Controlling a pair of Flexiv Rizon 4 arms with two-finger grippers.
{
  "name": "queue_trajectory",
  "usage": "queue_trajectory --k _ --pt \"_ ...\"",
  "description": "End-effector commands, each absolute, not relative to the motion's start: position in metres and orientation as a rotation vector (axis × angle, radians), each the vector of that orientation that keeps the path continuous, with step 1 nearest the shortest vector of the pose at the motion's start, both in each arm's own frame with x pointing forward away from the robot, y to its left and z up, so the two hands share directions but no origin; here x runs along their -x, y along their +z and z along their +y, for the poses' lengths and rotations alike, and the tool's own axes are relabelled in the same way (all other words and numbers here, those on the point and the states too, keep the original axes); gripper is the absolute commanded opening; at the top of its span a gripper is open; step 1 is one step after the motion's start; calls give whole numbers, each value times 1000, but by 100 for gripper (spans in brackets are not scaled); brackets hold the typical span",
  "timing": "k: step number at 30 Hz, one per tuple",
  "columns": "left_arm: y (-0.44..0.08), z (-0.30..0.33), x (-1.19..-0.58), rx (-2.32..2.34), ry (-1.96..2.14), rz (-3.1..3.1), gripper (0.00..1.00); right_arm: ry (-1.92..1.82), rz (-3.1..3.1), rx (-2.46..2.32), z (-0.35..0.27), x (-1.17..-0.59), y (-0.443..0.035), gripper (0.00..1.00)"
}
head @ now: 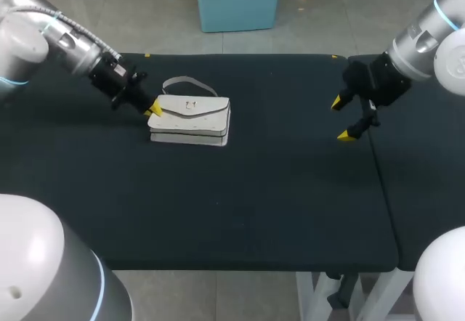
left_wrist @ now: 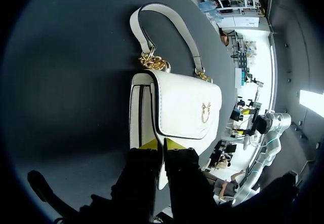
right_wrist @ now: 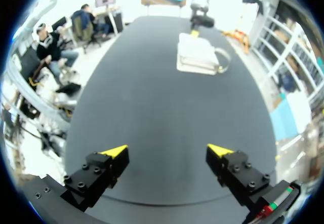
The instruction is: Pick up the bag, open it, inspect its contents, close it, and place it on the opposite side
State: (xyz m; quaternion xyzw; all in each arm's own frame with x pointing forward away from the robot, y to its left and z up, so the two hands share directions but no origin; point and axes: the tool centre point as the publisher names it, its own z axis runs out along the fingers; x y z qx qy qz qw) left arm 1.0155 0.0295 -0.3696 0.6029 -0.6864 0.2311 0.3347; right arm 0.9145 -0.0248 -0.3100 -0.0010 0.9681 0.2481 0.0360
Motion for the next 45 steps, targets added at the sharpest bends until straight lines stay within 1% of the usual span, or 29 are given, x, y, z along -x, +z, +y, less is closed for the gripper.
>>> queue_trajectory --k 1,22,33,45 --pt "-375 0 -1003 -1609 639 -1823 0 764 2973 4 -25 -915 -310 100" --pt "-359 -81 -991 -1548 713 -1786 0 764 2973 4 -25 -915 -310 100" --pt "-365 -127 -982 -1481 674 -1772 0 764 2973 4 -25 -915 -310 100" --pt "-369 -150 -976 -1445 679 -1777 0 764 2973 4 -25 -915 -310 100"
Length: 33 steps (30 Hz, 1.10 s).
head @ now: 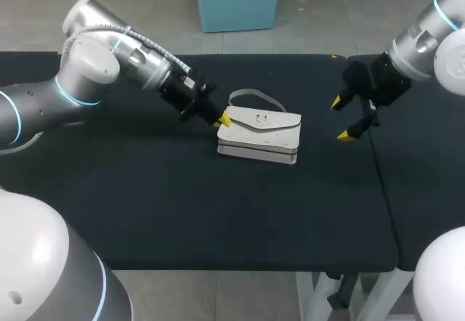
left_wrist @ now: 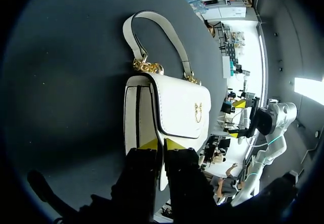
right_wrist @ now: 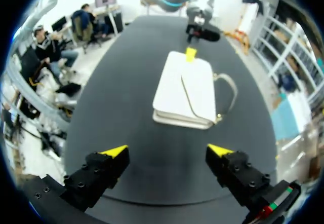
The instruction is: Pick up the bag, open it, inspect its contents, close it, and place it on the opposite side
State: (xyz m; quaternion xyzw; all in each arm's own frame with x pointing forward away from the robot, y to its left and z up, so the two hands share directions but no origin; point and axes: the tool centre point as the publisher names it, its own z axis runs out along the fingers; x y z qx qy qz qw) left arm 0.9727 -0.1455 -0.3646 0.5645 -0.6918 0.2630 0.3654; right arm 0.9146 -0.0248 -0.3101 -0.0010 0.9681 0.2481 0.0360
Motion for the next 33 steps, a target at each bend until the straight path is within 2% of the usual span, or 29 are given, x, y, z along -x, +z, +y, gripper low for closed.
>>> queue_trajectory --k 1,12,30,31,32,33 --pt "-368 -150 -975 -1445 681 -1778 0 764 2973 4 -25 -915 -310 100" --pt "-368 -149 -971 -1449 694 -1777 0 764 2973 4 -25 -915 -310 100" --pt "-366 -147 -970 -1468 711 -1771 0 689 2916 -276 -31 -918 -313 100" --pt "-366 -146 -970 -1468 712 -1772 19 691 2917 -278 -31 -918 -313 100" --pt "-366 -146 -970 -1469 713 -1772 48 693 2917 -282 -31 -918 -313 100" --pt "-365 -146 -970 -1470 713 -1773 100 695 2917 -282 -31 -918 -313 100"
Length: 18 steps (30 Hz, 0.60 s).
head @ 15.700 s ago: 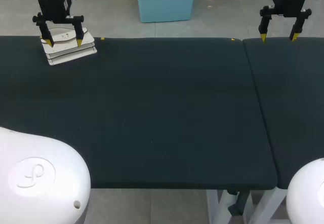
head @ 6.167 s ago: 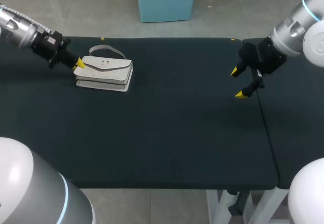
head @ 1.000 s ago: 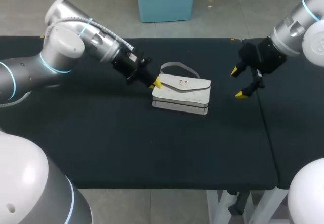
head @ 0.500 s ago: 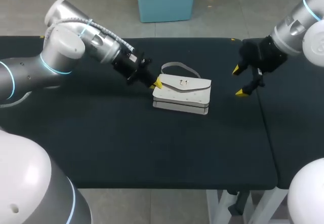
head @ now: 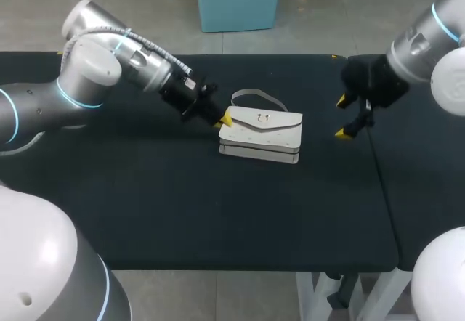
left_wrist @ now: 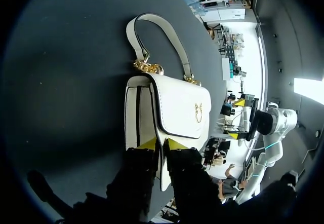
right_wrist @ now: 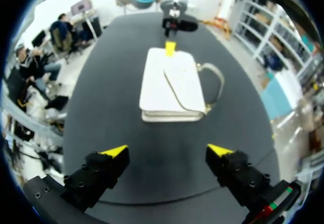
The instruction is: Pick up the bag, open it, inspect its contents, close it, and place it on the opposite side
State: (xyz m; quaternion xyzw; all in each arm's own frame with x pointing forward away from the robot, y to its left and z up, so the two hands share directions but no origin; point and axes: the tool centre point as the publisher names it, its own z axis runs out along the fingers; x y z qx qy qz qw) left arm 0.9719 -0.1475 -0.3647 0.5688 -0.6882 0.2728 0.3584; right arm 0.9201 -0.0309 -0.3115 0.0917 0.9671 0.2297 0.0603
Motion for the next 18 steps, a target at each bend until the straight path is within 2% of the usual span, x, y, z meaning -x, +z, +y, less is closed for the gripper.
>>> queue_trajectory --k 1,8,18 --pt "-364 -145 -970 -1471 715 -1774 100 697 2917 -282 -31 -918 -313 100" --pt "-340 -131 -967 -1449 766 -1798 100 692 2906 -248 -28 -918 -301 100" --pt "-305 -100 -978 -1433 749 -1999 100 465 2860 -108 0 -909 -275 100"
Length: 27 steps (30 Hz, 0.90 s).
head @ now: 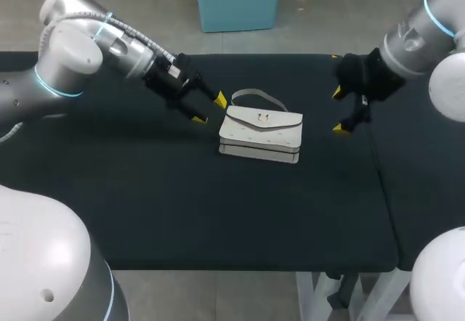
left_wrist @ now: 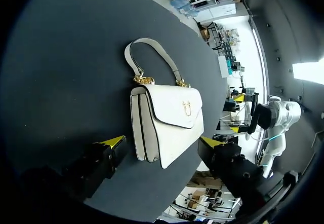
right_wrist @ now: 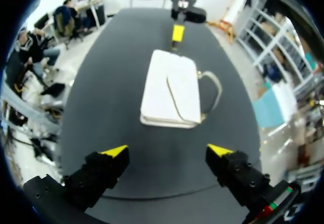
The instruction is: Pick up the bag, open it, inspect its contents, close it, and place it on the opposite side
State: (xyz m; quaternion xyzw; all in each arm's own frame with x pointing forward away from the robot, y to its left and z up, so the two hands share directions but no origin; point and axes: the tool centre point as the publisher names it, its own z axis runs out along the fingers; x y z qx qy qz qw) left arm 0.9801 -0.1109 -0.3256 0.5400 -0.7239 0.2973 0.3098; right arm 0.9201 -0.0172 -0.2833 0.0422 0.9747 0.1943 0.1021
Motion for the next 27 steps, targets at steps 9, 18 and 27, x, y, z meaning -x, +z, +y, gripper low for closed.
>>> queue_trajectory --k 9,18,27 --pt "-290 -78 -995 -1097 630 -2371 100 346 2828 -56 28 -903 -265 100" --pt "-286 -60 -1015 -751 593 -2596 100 280 2784 -66 43 -891 -266 100" --pt "-279 -57 -1019 -608 493 -2658 100 215 2691 -98 52 -880 -272 100"
